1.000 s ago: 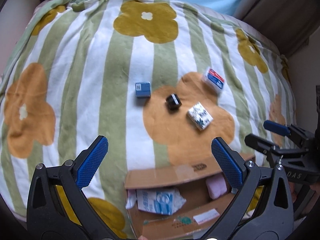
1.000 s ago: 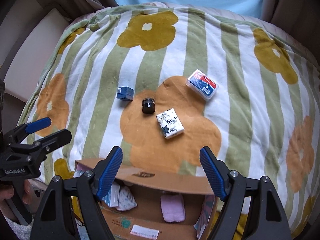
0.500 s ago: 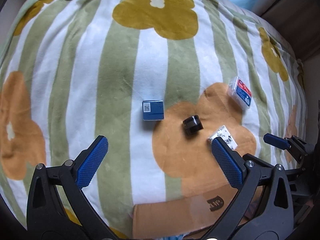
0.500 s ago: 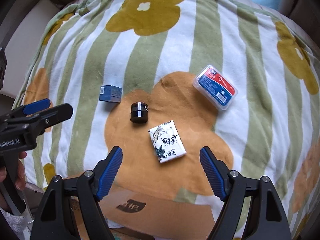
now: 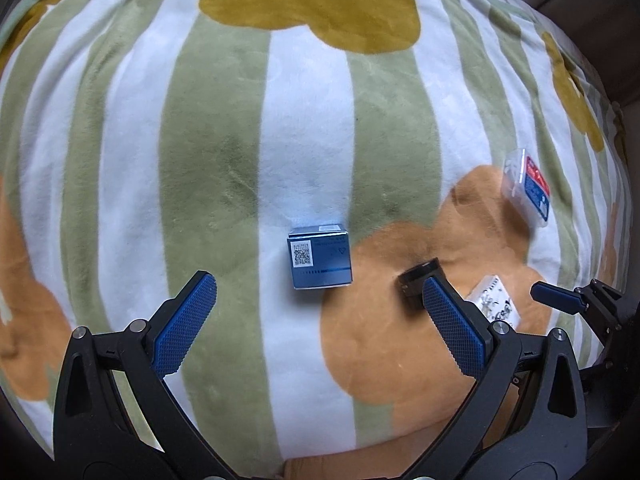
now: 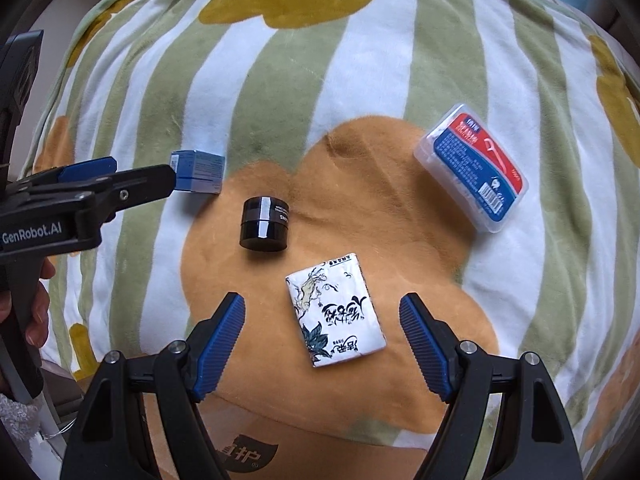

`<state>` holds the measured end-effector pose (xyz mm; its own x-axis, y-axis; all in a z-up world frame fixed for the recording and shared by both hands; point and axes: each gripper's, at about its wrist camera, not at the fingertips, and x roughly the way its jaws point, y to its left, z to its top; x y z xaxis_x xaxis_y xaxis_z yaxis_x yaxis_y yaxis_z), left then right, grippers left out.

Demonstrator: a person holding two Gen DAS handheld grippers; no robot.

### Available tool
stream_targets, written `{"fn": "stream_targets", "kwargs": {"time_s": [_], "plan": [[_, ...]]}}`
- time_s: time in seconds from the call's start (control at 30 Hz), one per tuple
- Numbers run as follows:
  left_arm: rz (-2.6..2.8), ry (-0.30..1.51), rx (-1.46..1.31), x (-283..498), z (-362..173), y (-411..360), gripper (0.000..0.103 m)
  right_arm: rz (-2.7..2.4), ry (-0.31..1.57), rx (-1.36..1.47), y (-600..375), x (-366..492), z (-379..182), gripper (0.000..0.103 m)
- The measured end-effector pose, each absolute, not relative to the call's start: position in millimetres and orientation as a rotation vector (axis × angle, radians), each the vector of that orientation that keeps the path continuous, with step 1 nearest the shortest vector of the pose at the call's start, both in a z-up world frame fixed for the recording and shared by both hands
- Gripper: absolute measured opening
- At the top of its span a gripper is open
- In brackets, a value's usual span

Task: Organize objects
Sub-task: 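Grasp the tissue pack with the right tool while the left grasps the blue box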

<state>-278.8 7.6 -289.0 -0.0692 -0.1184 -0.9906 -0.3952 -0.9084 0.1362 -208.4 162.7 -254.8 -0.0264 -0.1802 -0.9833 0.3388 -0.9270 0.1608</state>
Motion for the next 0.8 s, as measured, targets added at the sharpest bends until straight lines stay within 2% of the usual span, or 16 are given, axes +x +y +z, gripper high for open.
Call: {"fn": "stream_targets", "kwargs": {"time_s": [0.37, 0.5, 0.53, 0.6, 0.7, 0.8], "plan": [[2.050, 0.521, -2.047, -287.3, -321.6, 2.8, 0.077, -1.991, 0.251, 1.925, 153.9, -208.0, -279.5, 0.076], [2.039, 0.472, -2.082, -288.8, -332.9, 1.6, 0.056, -1.987, 0.284, 1.922, 151.0, -206.2, -284.5, 0.068], [2.036, 0.466, -2.088, -288.8, -335.5, 1.3, 0.053, -1.984, 0.285, 1.925, 150.8, -205.7, -286.2, 0.065], [2.030, 0.456, -2.096, -288.8, -339.0, 1.0, 0.040, -1.979, 0.285, 1.926, 151.0, -204.7, -288.0, 0.058], [2.032, 0.432, -2.105, -289.2, -341.4, -0.2, 0.037, -1.979, 0.315, 1.921, 151.2, -202.9, -288.7, 0.049], [2.041, 0.426, -2.097, -289.4, -340.5, -0.3, 0.036, -1.962, 0.315, 1.924, 154.0, -202.6, -288.3, 0.046]]}}
